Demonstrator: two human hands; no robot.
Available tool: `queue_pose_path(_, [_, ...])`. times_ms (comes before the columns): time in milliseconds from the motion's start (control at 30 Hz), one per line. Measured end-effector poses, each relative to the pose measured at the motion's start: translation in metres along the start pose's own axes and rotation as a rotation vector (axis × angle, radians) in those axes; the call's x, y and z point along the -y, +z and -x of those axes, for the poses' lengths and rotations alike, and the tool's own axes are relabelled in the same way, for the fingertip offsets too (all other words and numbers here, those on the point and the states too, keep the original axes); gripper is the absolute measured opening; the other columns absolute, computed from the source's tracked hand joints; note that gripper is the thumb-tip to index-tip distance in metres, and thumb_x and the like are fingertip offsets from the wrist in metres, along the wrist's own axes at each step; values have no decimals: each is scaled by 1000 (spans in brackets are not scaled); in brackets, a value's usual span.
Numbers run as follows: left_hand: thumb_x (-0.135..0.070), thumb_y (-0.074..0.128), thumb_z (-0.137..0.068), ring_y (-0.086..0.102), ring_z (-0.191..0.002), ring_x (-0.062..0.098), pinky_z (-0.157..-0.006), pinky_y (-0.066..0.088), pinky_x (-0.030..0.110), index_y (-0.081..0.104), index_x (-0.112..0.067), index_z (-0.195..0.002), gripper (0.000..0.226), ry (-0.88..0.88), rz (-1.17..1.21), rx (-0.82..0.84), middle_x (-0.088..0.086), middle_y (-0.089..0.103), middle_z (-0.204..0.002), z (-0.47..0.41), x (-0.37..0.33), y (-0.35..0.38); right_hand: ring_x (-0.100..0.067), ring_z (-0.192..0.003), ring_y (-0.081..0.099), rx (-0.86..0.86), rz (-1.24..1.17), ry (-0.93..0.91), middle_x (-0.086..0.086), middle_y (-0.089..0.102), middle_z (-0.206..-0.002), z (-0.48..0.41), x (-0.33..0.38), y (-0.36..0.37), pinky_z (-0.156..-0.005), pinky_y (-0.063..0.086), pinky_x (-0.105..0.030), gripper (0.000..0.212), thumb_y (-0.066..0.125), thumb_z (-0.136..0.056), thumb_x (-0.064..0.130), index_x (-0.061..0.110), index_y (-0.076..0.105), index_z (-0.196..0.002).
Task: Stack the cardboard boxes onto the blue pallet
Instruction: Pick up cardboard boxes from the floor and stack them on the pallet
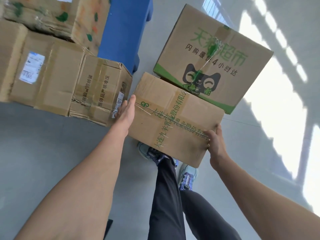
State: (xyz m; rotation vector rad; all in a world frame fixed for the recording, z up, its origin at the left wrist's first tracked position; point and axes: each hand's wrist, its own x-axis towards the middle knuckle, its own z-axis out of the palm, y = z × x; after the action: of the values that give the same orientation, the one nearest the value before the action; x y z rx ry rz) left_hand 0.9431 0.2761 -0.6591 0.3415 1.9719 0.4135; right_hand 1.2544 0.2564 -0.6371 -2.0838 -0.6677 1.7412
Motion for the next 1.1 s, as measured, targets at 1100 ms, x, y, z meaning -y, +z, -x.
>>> queue_pose_path(1100, [-76, 27, -99, 22, -155, 20, -121, 20, 44, 26, -36, -163, 75, 123, 404, -69, -3, 17, -173, 92, -50, -379, -7, -104, 61, 170, 125, -340, 9, 60, -131, 165, 199, 235, -79, 47, -34, 57, 57, -100, 19, 36, 41, -153])
